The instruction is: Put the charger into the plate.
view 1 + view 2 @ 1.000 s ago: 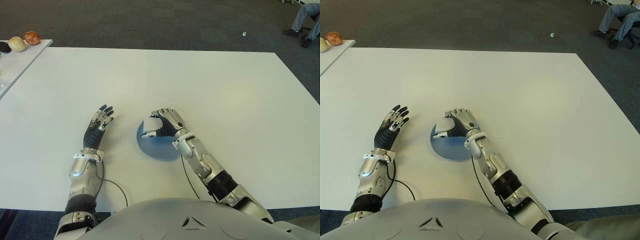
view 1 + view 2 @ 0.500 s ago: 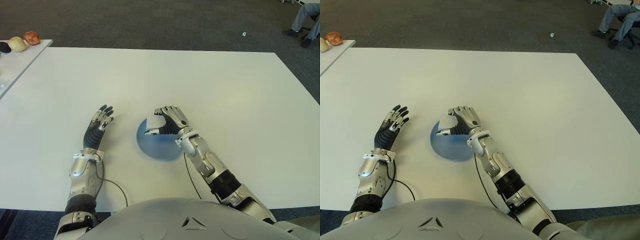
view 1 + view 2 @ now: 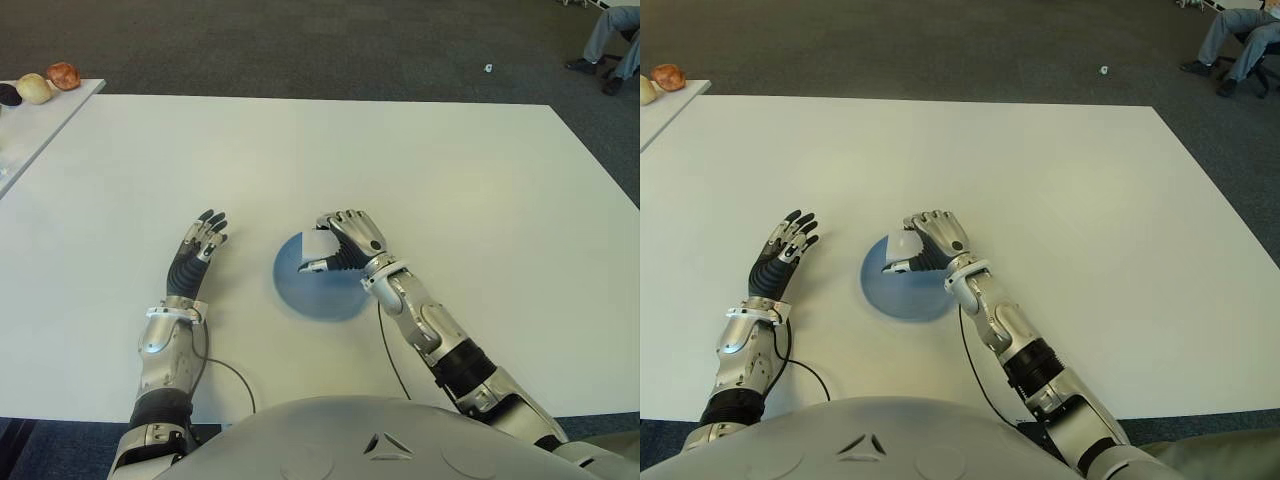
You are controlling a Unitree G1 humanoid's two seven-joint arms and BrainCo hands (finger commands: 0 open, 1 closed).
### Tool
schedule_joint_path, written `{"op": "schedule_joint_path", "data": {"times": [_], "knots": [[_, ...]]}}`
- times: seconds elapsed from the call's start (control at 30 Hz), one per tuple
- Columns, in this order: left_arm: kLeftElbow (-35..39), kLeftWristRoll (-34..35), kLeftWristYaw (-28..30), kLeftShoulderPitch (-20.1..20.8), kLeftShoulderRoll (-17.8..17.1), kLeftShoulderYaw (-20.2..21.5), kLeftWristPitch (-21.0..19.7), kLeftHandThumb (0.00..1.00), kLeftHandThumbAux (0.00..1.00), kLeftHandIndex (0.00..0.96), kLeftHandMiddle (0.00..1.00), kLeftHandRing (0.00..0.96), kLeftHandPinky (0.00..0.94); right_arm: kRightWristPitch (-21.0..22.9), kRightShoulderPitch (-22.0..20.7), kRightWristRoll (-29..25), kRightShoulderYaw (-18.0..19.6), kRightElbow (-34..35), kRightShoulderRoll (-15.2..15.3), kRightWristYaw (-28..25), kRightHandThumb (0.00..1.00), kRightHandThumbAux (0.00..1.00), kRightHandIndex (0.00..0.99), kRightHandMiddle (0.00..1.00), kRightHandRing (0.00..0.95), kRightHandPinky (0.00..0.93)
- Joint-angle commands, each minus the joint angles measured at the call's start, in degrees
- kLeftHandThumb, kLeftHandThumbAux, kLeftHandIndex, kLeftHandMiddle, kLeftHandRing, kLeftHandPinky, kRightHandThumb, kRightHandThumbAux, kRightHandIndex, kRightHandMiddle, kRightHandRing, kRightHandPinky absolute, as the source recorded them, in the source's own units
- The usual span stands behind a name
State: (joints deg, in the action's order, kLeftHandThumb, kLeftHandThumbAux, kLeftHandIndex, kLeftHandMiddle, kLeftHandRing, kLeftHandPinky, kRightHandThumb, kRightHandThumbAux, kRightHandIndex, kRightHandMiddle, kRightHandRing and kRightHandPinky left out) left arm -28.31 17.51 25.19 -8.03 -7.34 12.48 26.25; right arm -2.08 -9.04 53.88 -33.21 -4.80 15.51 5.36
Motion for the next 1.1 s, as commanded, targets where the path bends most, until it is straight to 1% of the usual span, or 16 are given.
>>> {"op": "schedule_joint_path", "data": {"times": [0.03,0.1,0.2,0.5,0.6,0.9,1.1], "knots": [[-6.58,-0.67,0.20,-5.01,2.54,-1.39,-4.77,0.000,0.485,0.089,0.131,0.108,0.102,0.34,-0.40,-0.62,-0.08,2.04,1.28,-5.36,0.418,0.233,0.058,0.036,0.025,0.024],[-6.55,-0.64,0.27,-5.04,2.44,-1.34,-4.74,0.000,0.485,0.088,0.133,0.110,0.102,0.38,-0.26,-0.94,0.15,2.59,1.41,-6.57,0.382,0.214,0.023,0.015,0.010,0.009],[-6.50,-0.72,0.34,-5.11,2.38,-1.38,-4.56,0.000,0.483,0.081,0.131,0.109,0.095,0.18,0.17,-1.82,0.76,3.26,1.69,-7.75,0.348,0.196,0.007,0.004,0.003,0.003],[-6.07,-1.14,-0.41,-5.19,2.17,-1.39,-5.09,0.000,0.481,0.068,0.138,0.117,0.087,-0.73,0.83,-3.95,1.69,4.00,2.14,-8.64,0.300,0.170,0.000,0.000,0.000,0.000],[-6.01,-1.05,-0.38,-5.16,2.08,-1.33,-5.26,0.000,0.484,0.067,0.139,0.118,0.091,-0.89,1.01,-4.56,1.90,4.33,2.31,-9.09,0.284,0.144,0.000,0.000,0.000,0.000],[-5.96,-0.69,-0.07,-5.11,2.08,-1.28,-5.63,0.000,0.486,0.068,0.140,0.119,0.092,-1.34,1.72,-5.91,2.58,5.71,2.98,-10.08,0.267,0.106,0.000,0.000,0.000,0.000],[-5.98,-0.61,-0.05,-5.10,2.11,-1.28,-5.74,0.000,0.485,0.070,0.149,0.127,0.089,-0.96,2.38,-6.28,3.08,6.97,2.84,-10.53,0.290,0.098,0.000,0.000,0.000,0.000]]}}
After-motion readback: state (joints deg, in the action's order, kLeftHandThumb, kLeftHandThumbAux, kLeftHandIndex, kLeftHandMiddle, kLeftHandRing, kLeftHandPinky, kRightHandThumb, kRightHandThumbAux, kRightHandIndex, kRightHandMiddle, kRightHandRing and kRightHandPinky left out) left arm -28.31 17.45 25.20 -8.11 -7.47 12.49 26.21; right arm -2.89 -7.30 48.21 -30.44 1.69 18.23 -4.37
